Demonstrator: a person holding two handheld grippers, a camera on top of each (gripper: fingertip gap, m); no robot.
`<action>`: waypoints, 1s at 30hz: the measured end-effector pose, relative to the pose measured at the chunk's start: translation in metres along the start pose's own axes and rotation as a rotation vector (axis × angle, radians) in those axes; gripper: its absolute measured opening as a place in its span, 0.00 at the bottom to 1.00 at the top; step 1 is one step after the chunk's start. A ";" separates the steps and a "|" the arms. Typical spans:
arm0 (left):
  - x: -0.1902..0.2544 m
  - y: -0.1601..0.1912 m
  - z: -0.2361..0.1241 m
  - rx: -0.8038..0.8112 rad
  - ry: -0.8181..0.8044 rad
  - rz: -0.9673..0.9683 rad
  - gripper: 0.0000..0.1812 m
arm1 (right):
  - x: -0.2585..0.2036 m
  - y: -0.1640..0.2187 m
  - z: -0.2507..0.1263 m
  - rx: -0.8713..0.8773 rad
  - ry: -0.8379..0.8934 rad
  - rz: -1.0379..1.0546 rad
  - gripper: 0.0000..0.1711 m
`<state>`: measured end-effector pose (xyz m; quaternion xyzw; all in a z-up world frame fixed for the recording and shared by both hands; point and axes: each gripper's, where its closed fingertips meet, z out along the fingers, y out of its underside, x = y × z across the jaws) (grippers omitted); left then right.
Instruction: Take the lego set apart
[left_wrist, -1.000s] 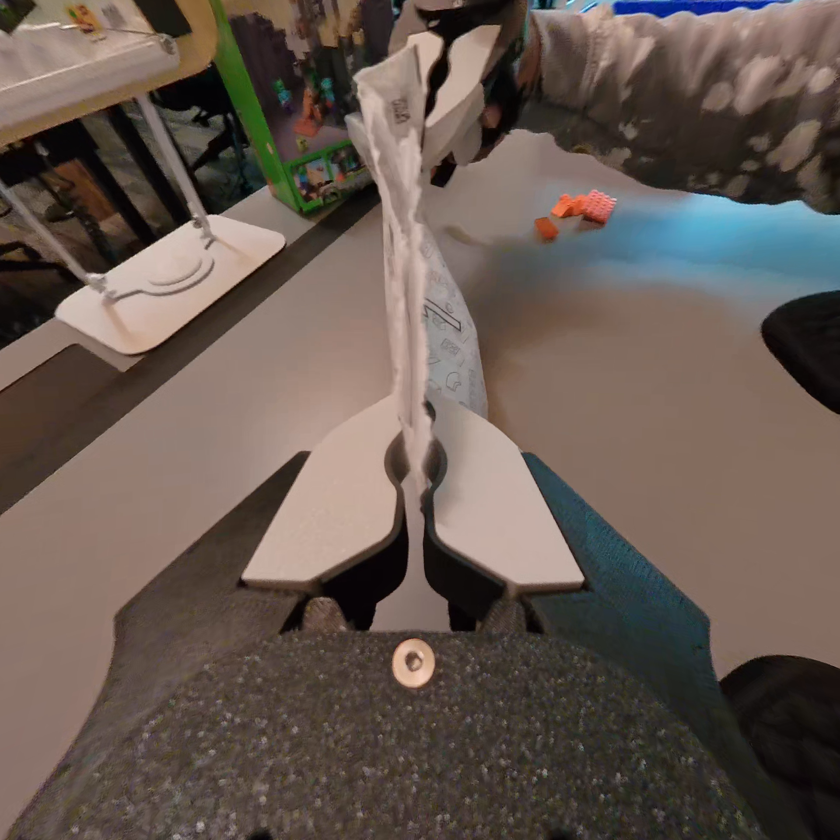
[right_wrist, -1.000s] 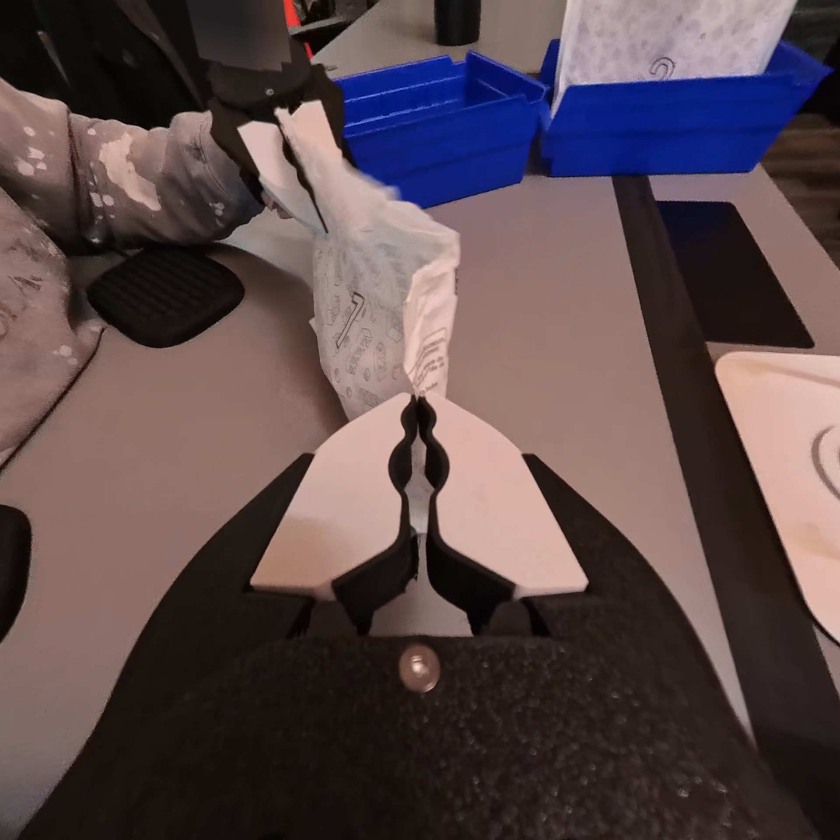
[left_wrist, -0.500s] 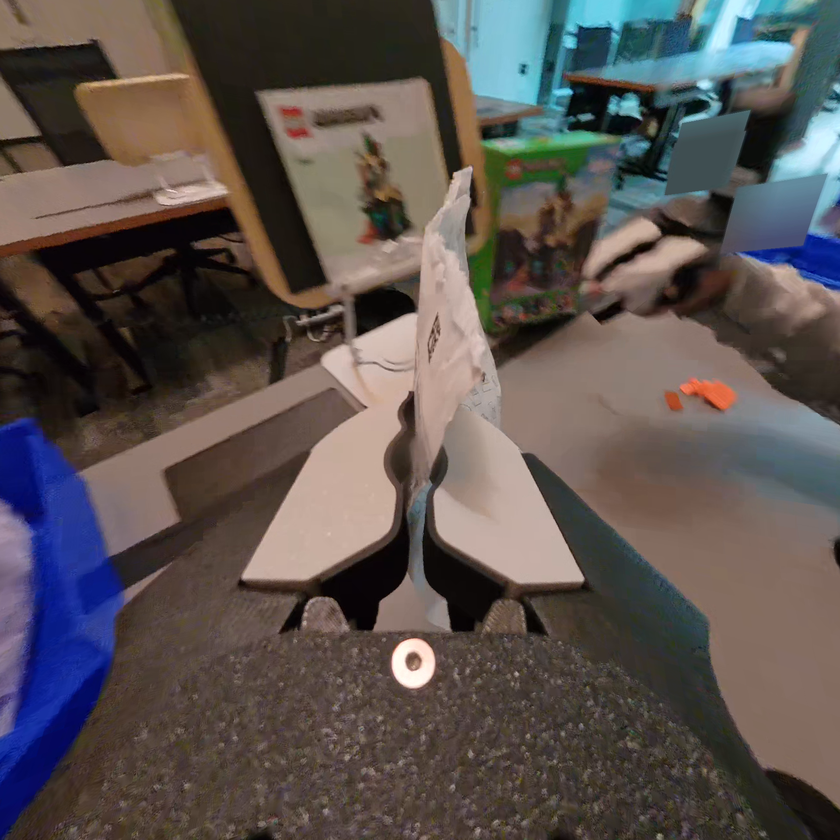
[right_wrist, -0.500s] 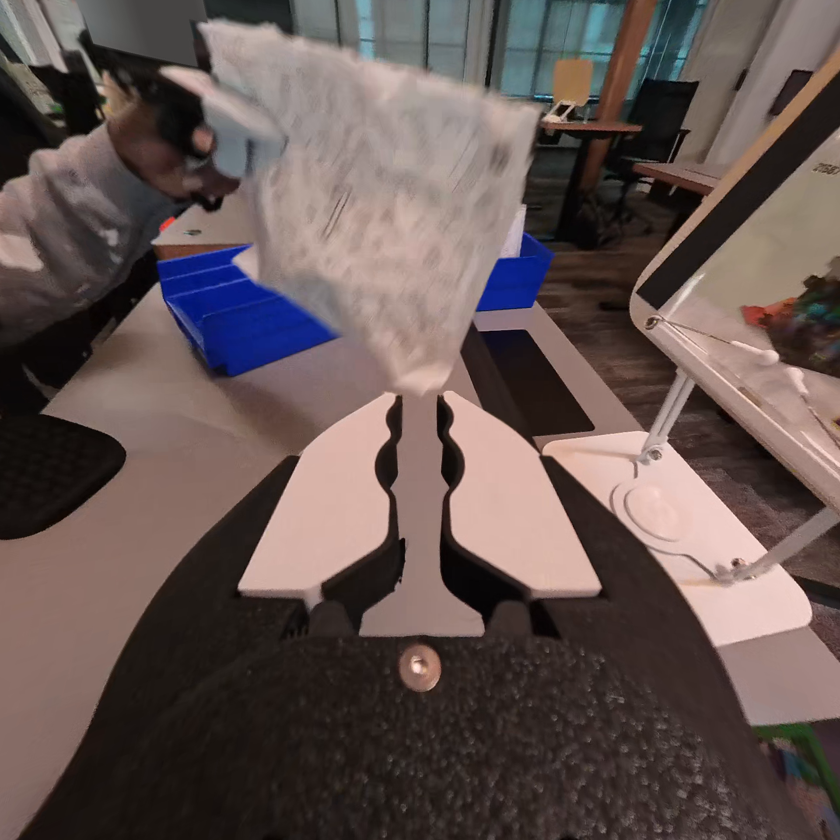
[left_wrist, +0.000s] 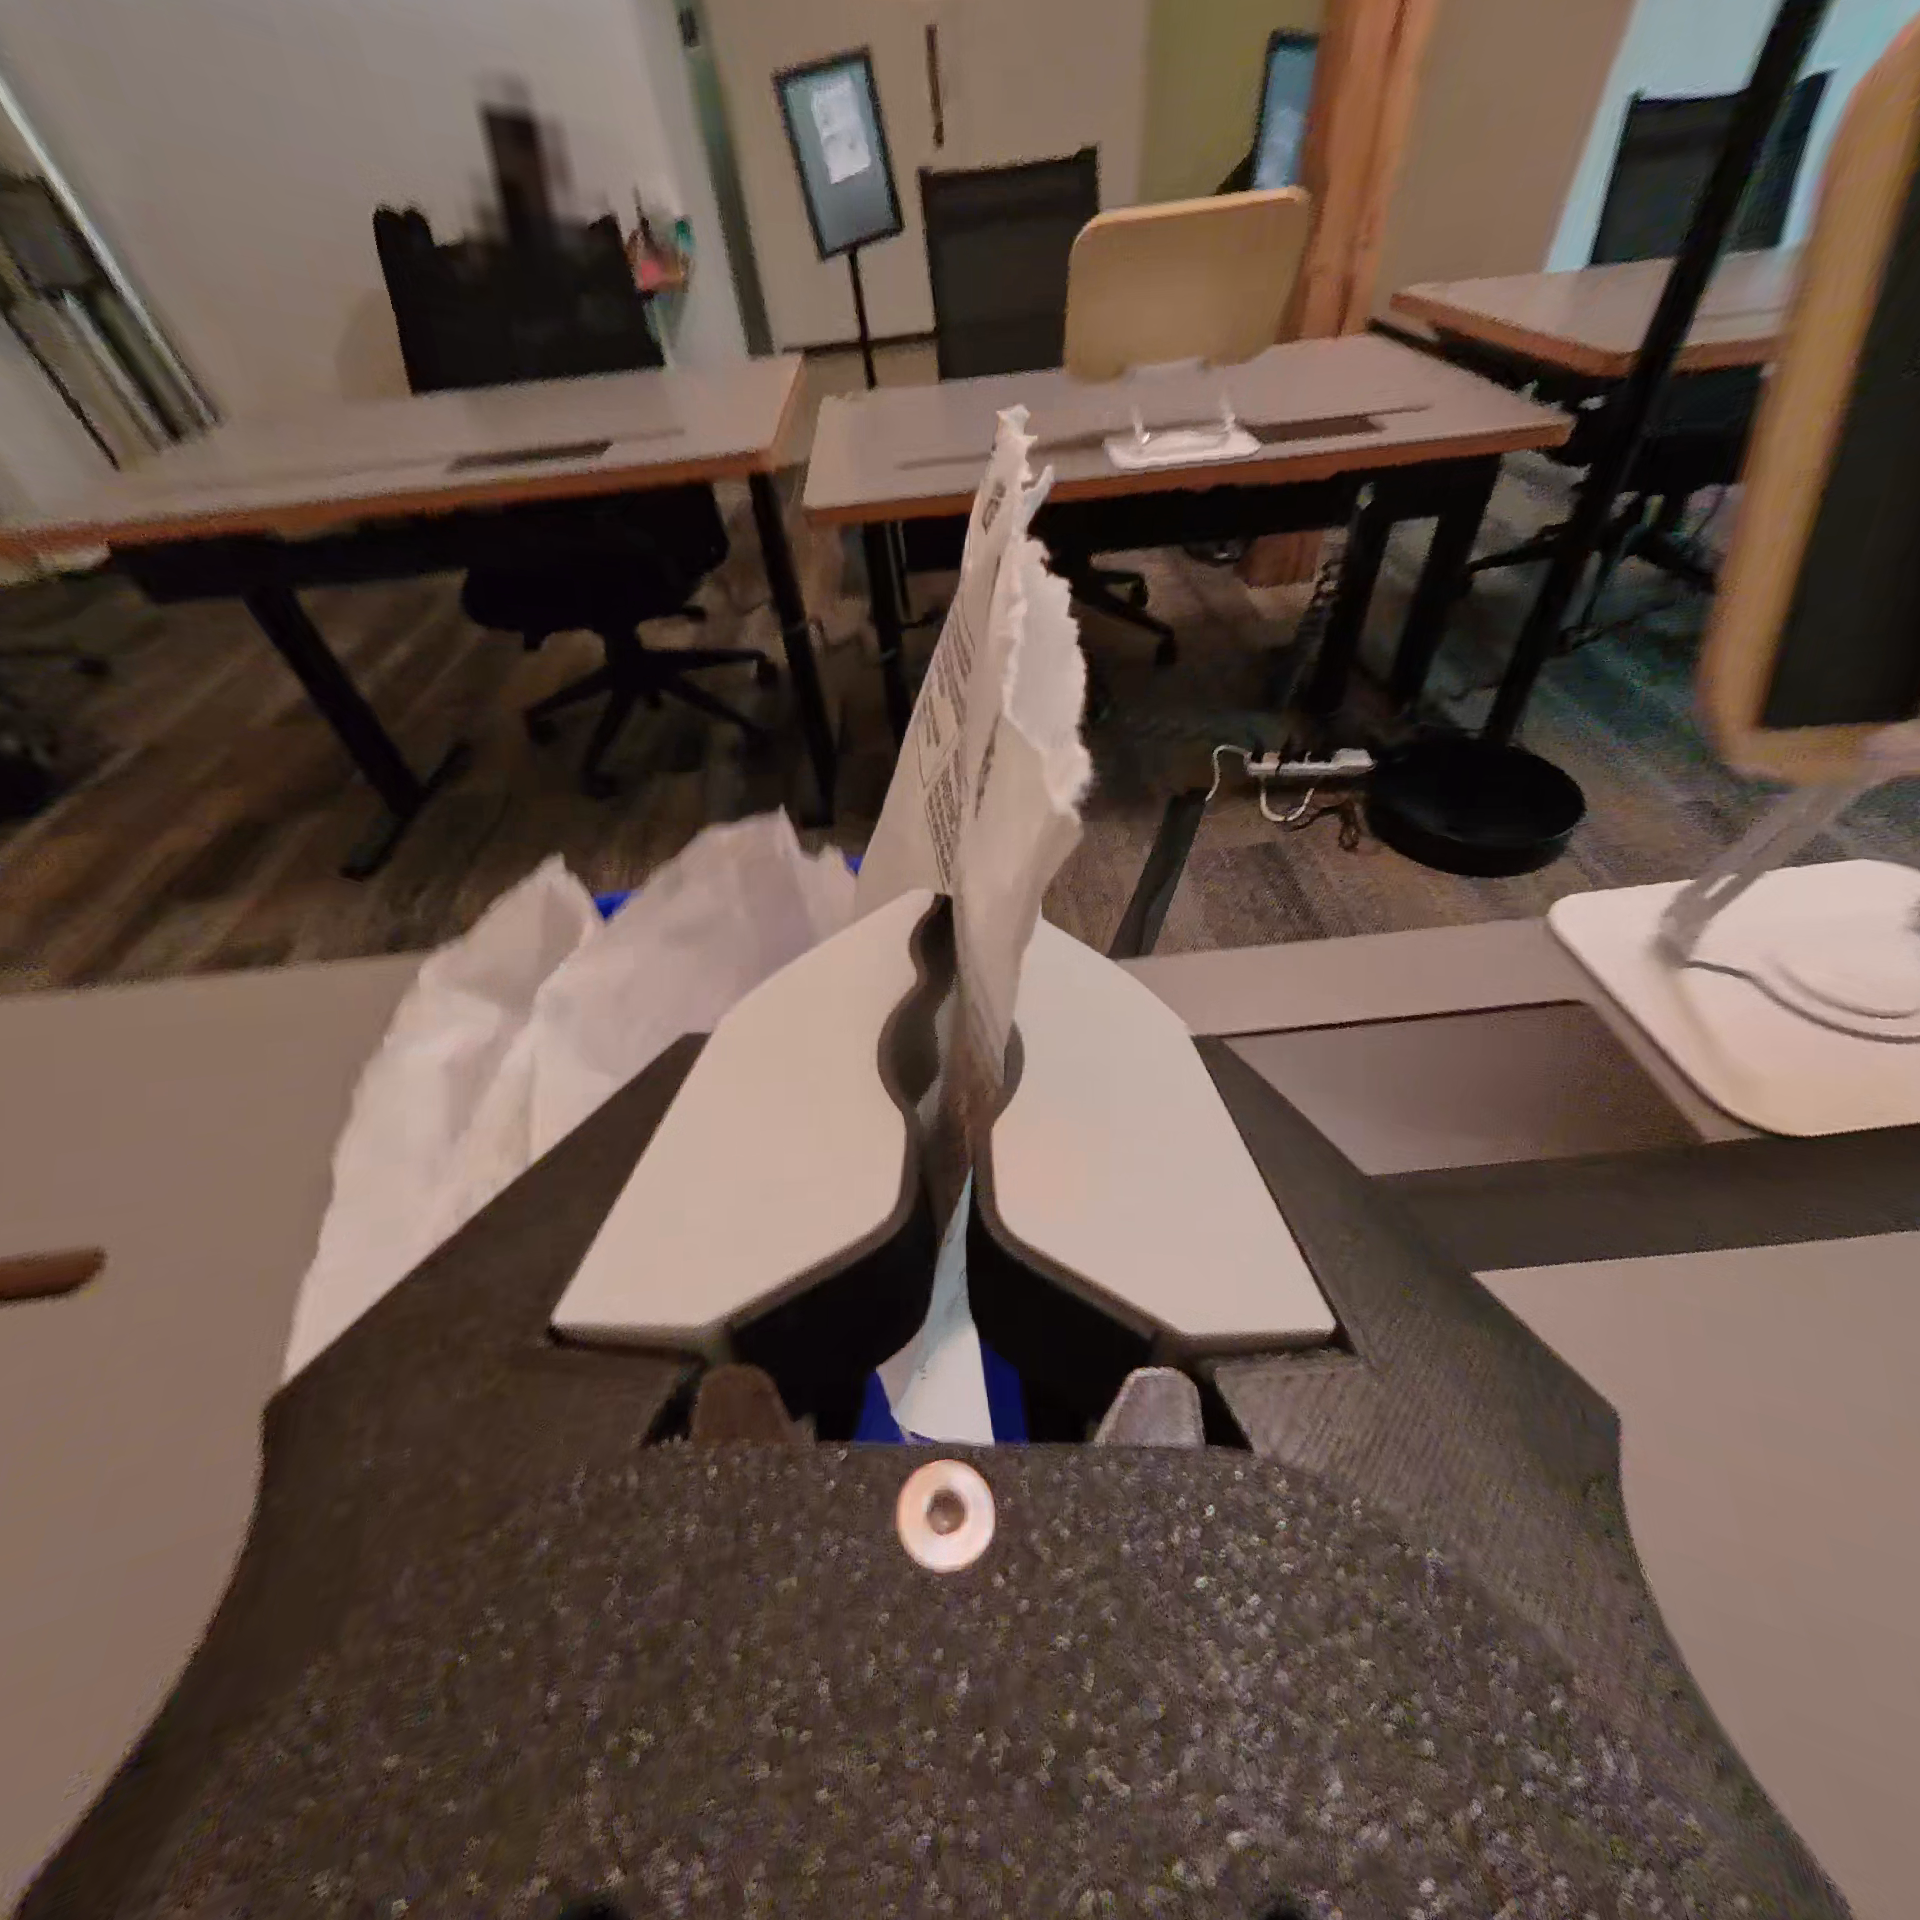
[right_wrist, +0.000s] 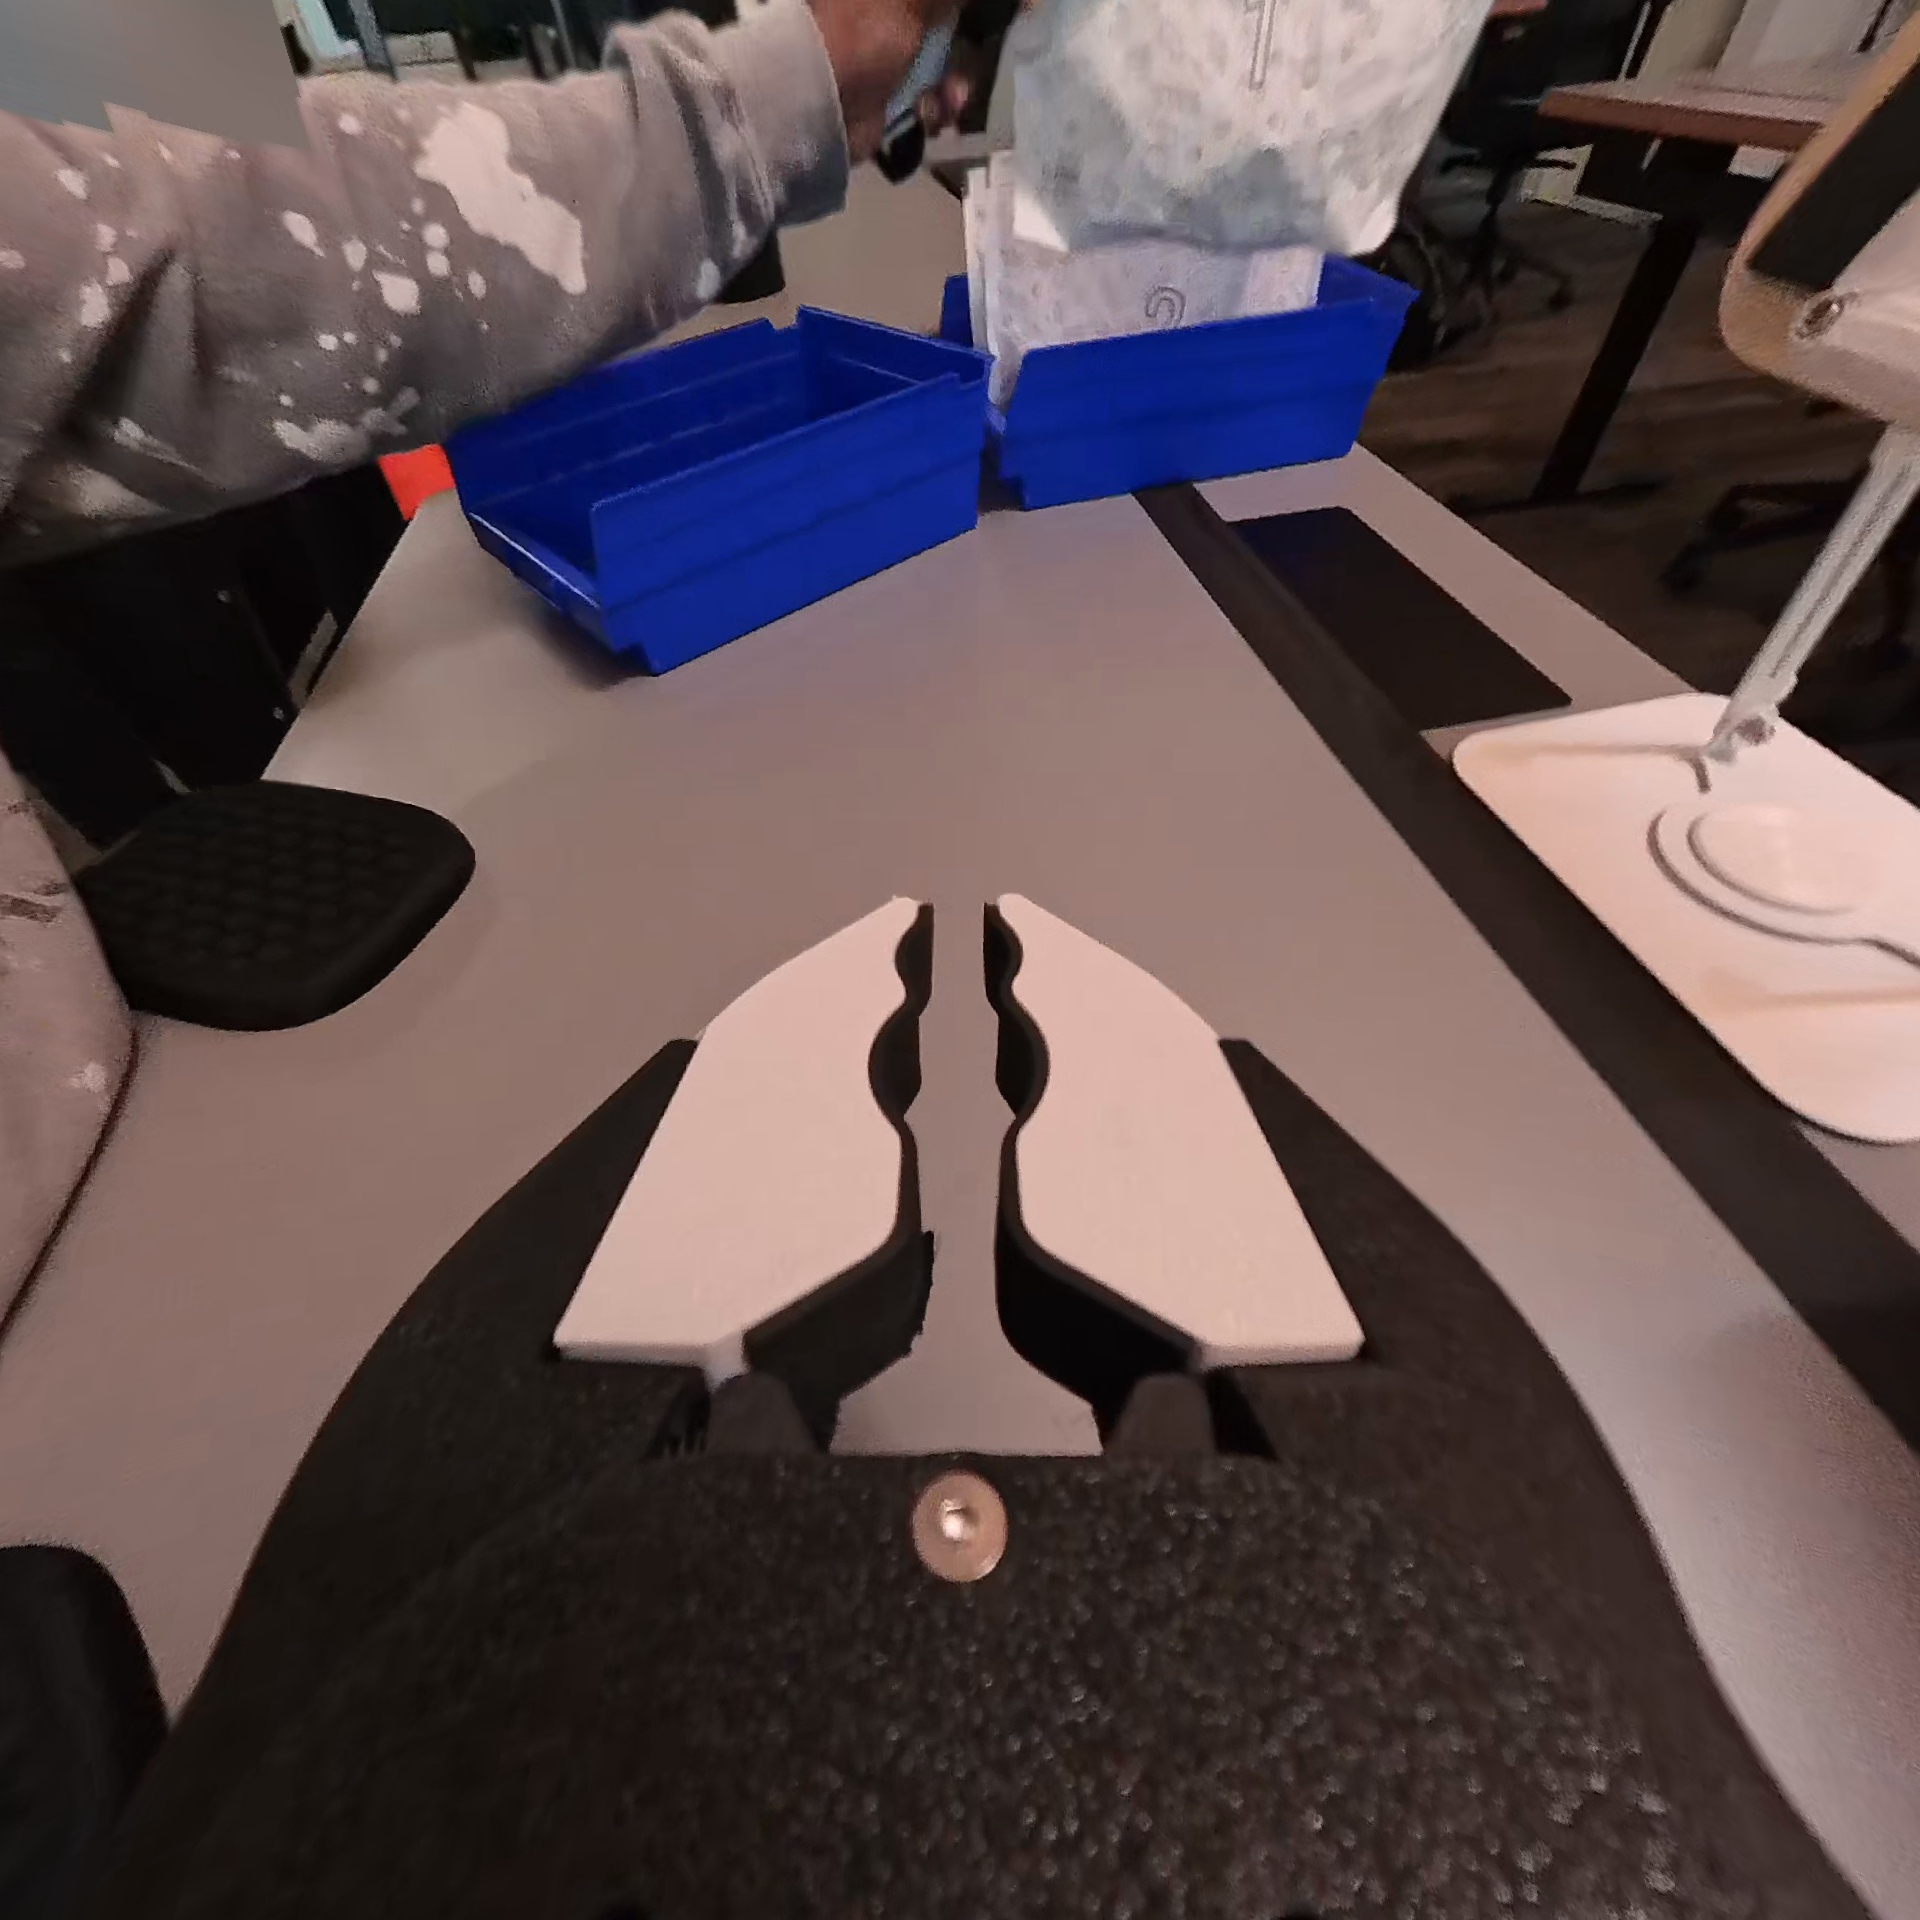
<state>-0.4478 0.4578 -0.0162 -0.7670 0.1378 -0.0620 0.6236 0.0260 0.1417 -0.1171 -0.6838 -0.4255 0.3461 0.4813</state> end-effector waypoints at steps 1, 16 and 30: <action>-0.007 0.015 0.006 -0.015 -0.017 -0.015 0.01 | 0.000 0.004 -0.003 0.003 0.007 0.014 0.05; -0.021 0.073 -0.013 -0.234 0.061 -0.150 0.24 | -0.013 0.027 0.008 -0.026 -0.018 0.050 0.04; -0.138 0.114 -0.041 -0.286 -0.136 -0.041 0.29 | -0.024 0.031 -0.005 0.002 0.028 0.084 0.04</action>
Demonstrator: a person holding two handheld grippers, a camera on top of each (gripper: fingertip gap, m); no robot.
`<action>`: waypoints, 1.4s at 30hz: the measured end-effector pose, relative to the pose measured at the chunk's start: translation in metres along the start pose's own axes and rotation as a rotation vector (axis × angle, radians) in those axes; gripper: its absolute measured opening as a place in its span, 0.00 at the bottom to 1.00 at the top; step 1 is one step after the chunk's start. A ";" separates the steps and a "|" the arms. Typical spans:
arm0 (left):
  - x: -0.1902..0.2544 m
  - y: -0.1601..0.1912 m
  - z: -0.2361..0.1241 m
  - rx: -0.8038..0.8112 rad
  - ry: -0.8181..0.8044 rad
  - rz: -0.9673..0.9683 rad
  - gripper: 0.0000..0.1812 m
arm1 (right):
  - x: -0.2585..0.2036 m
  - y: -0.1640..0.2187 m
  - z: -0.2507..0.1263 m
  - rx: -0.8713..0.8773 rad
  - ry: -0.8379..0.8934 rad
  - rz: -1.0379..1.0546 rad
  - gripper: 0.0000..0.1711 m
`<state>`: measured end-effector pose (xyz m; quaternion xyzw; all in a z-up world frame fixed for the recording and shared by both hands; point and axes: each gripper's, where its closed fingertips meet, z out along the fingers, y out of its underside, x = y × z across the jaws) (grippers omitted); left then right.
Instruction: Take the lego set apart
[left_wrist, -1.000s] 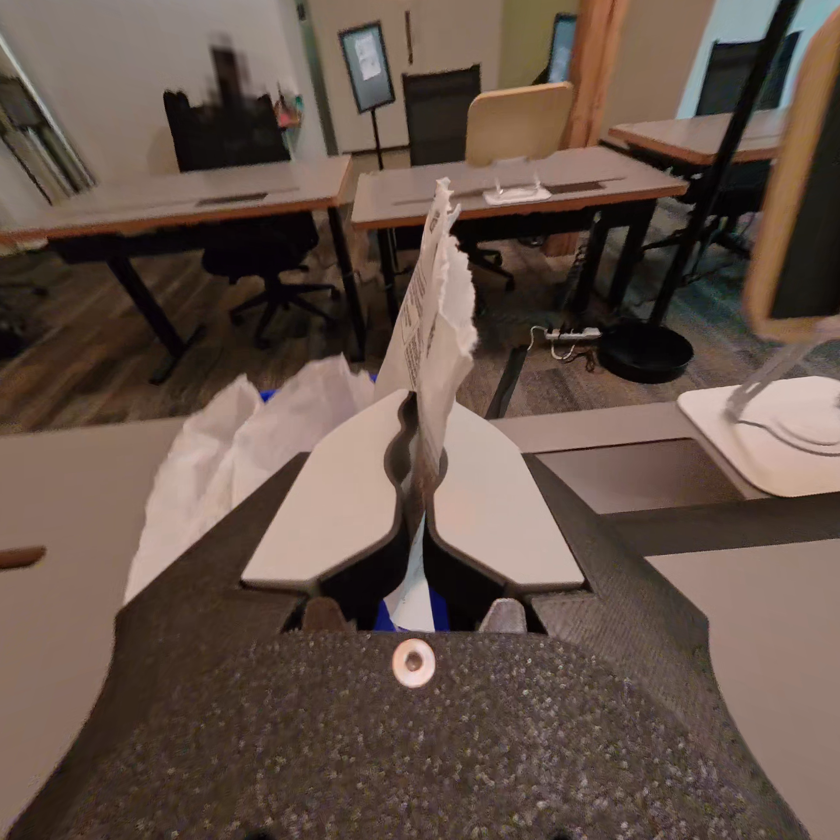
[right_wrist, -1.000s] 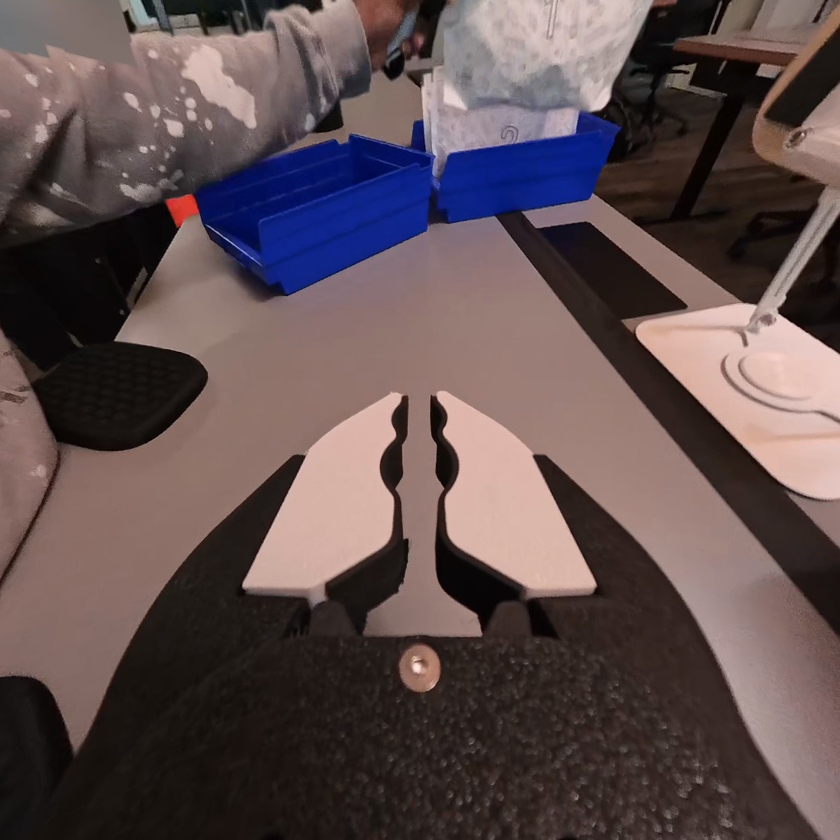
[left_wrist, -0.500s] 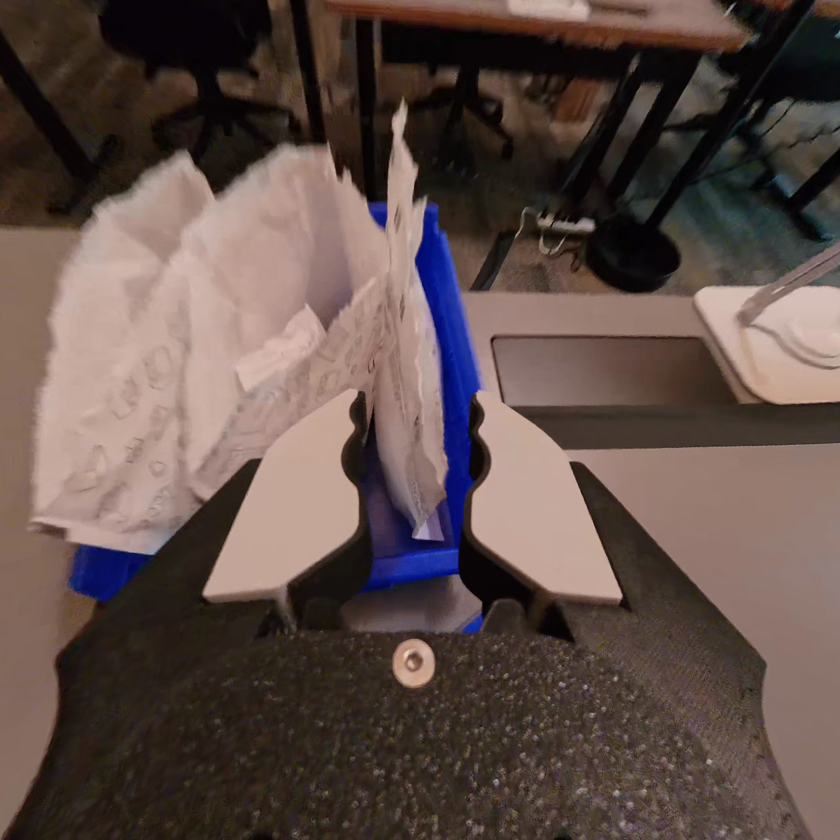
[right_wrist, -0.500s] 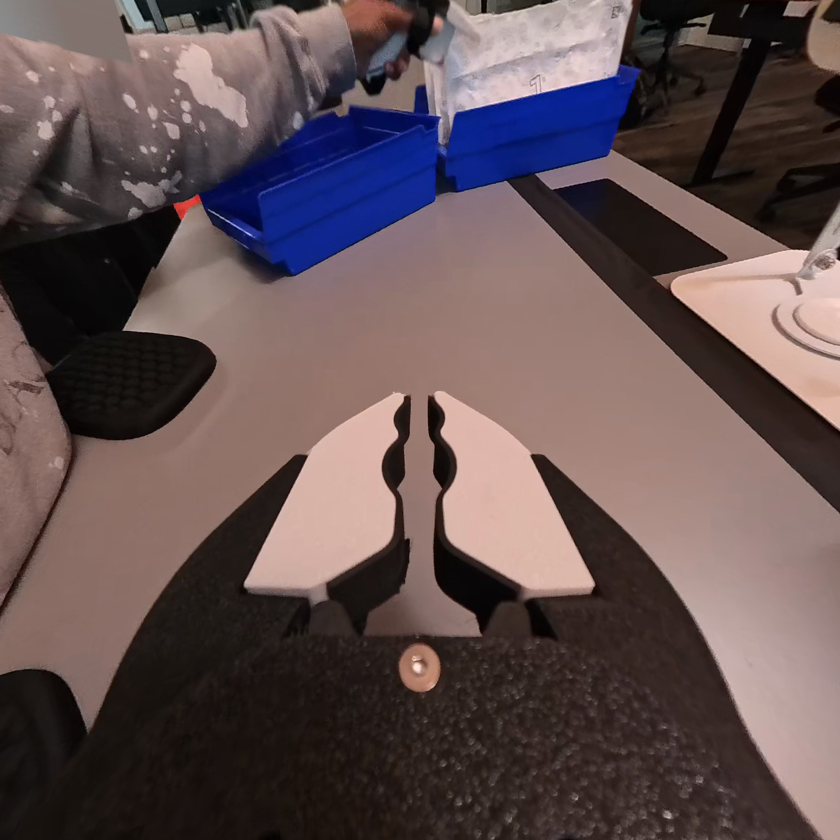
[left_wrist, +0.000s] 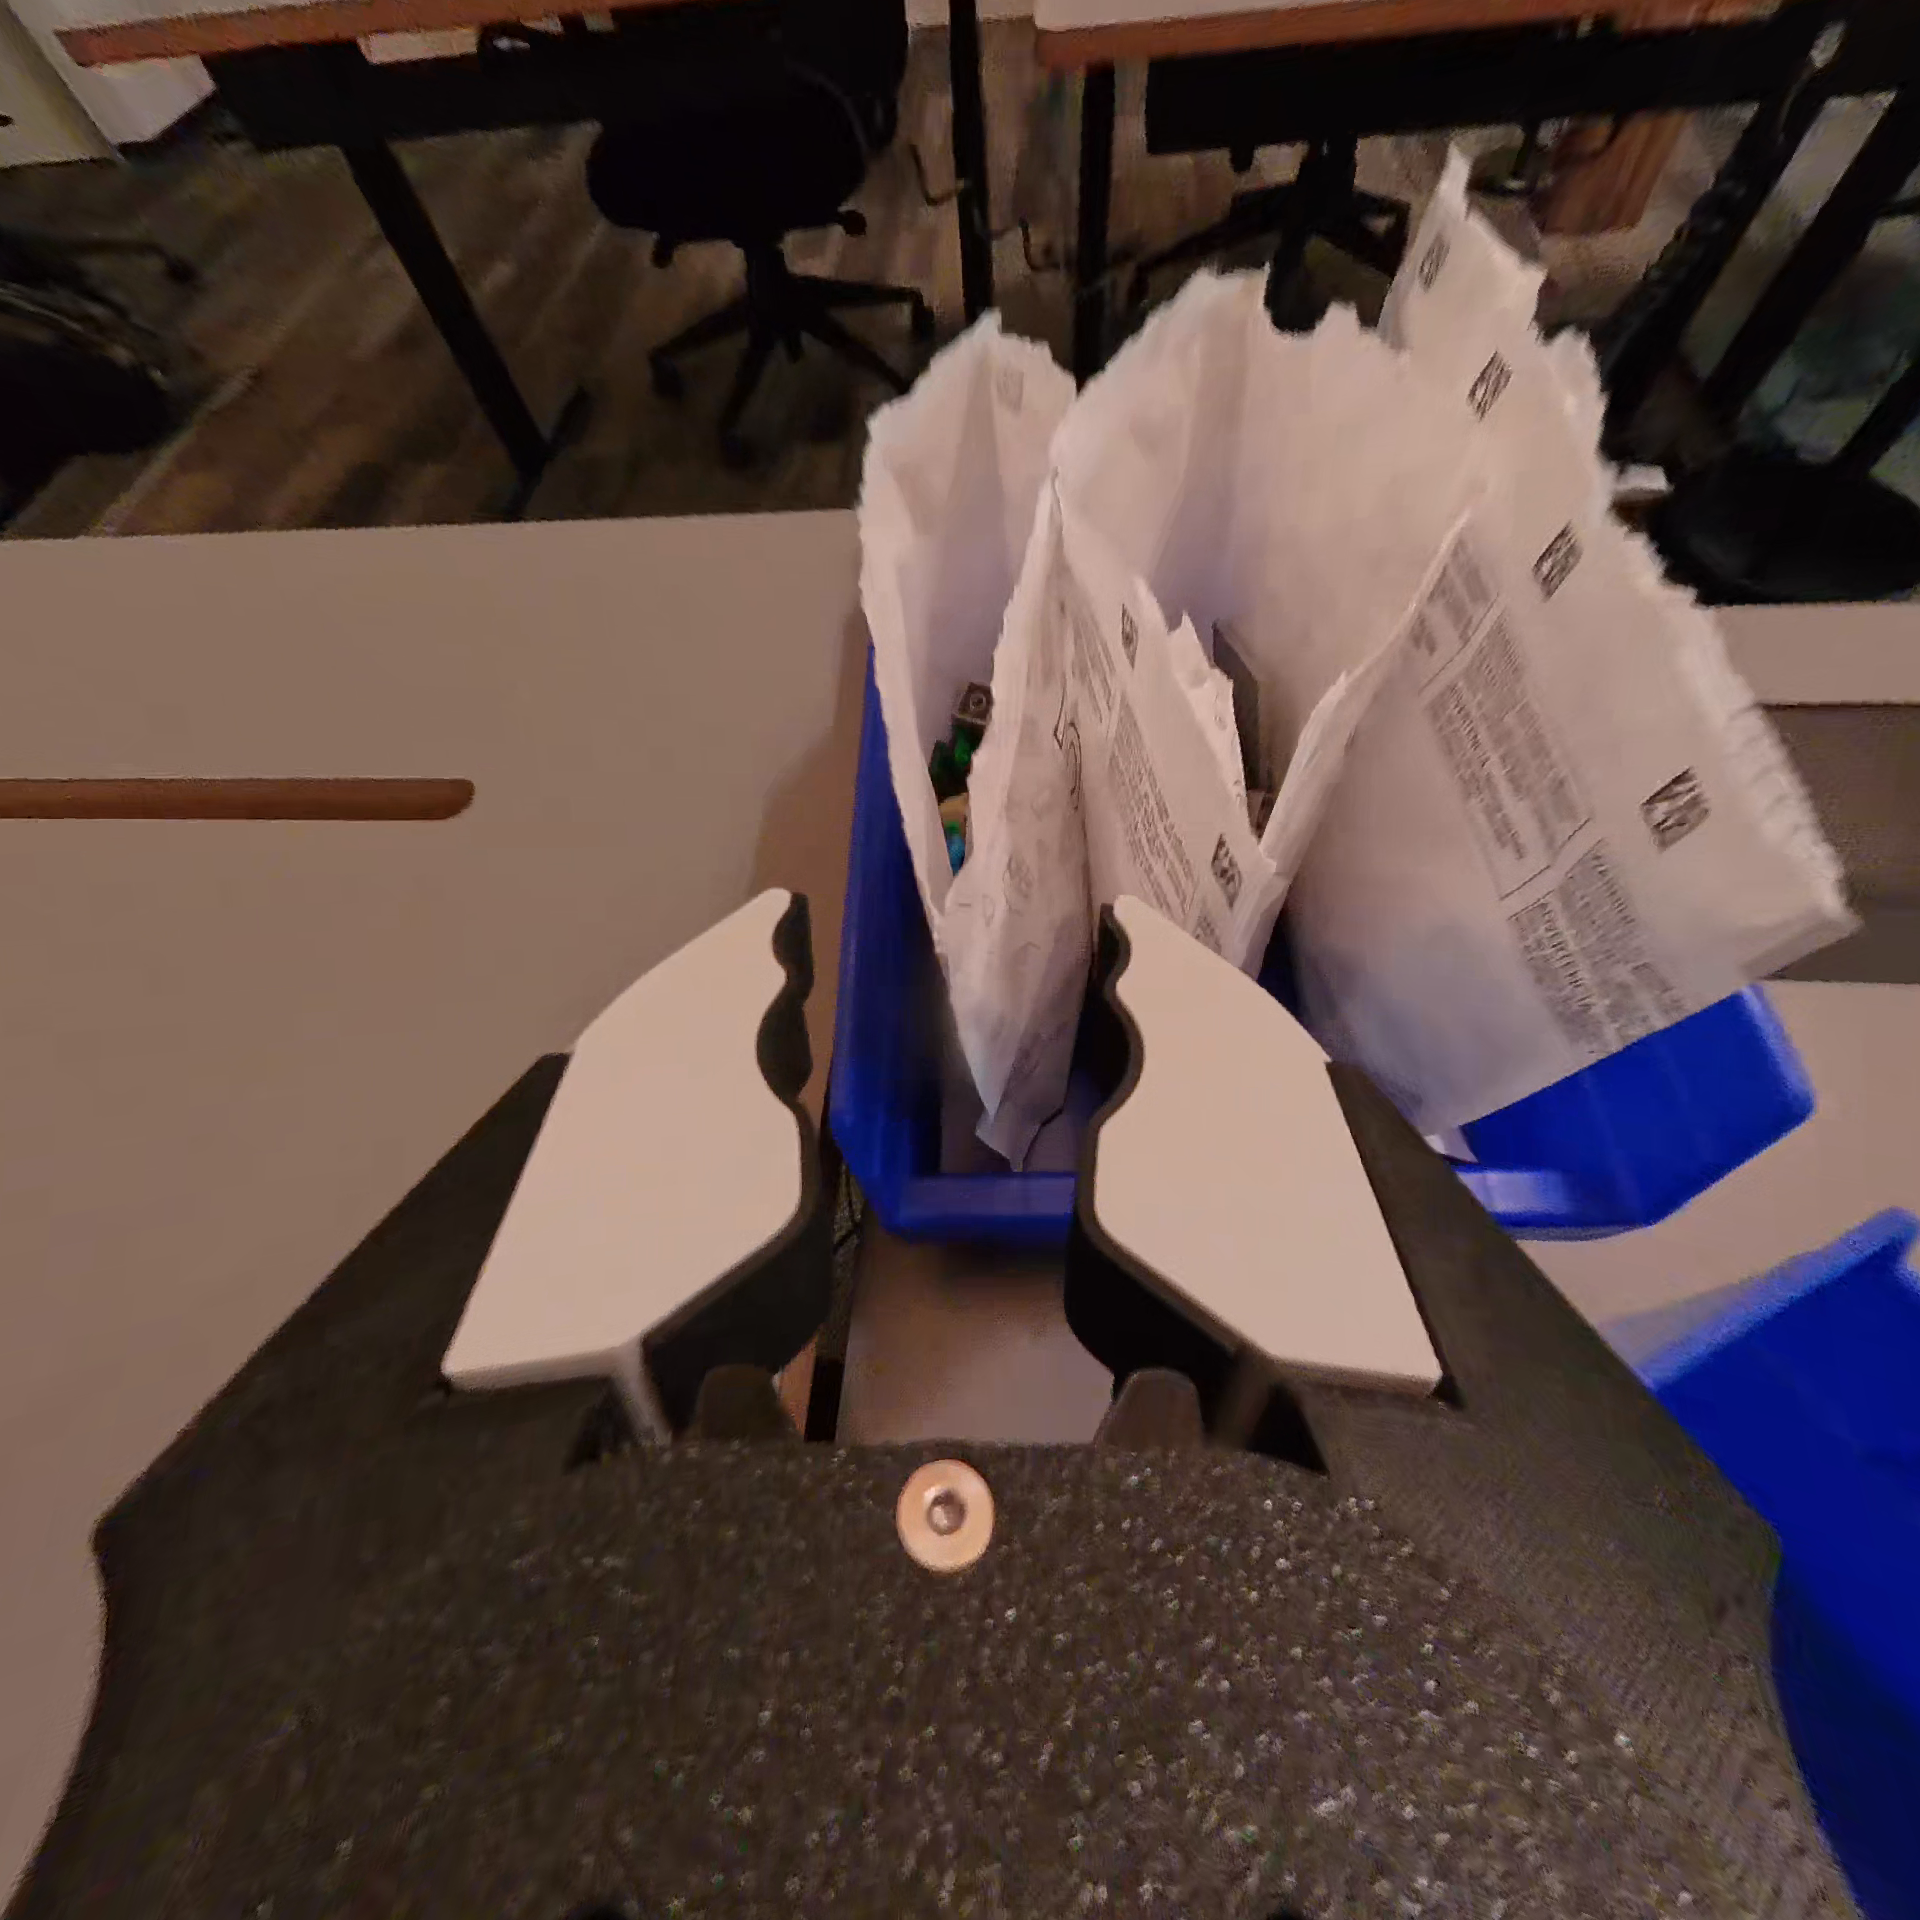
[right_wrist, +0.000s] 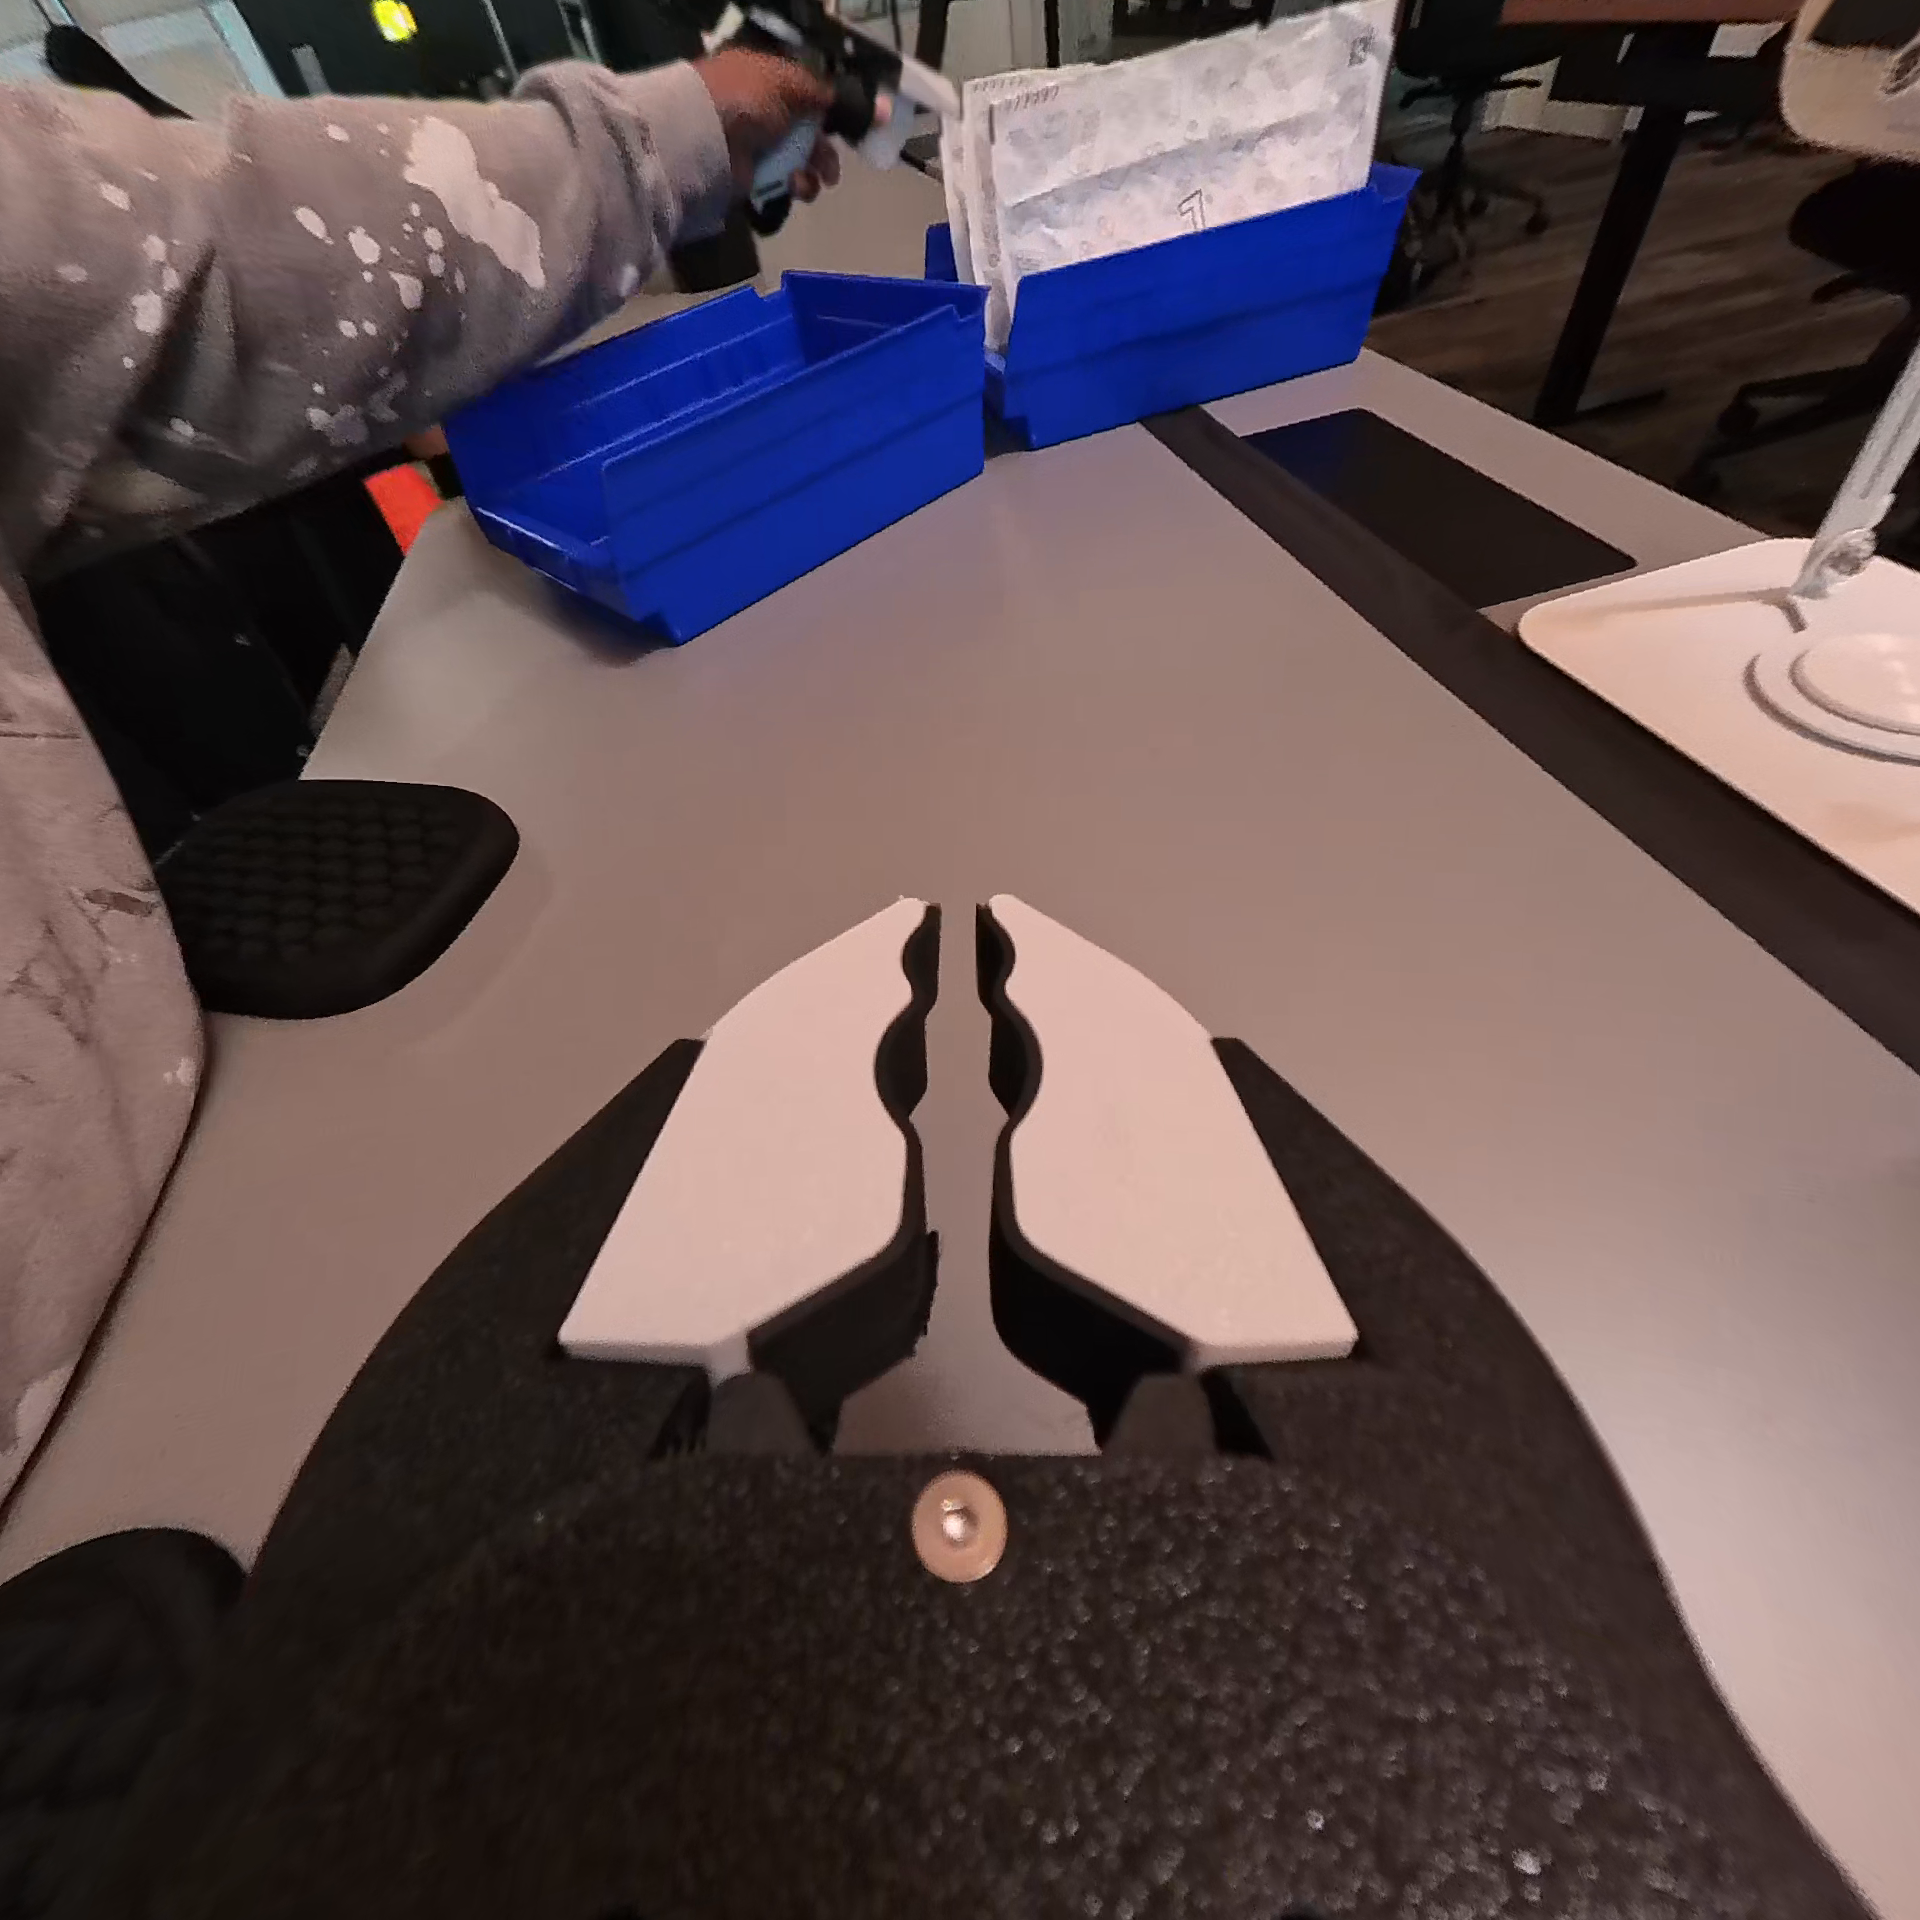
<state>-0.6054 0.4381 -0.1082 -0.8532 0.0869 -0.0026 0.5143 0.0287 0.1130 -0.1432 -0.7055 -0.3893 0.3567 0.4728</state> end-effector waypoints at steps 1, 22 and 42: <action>0.001 0.005 0.008 -0.012 0.004 0.008 0.28 | -0.001 -0.001 -0.002 0.001 0.008 -0.006 0.03; 0.051 -0.197 -0.127 0.294 -0.123 0.356 0.01 | -0.010 -0.003 -0.047 0.086 0.089 -0.005 0.02; 0.567 0.023 -0.231 0.225 0.907 0.253 0.01 | -0.083 0.014 -0.134 0.258 0.148 -0.039 0.01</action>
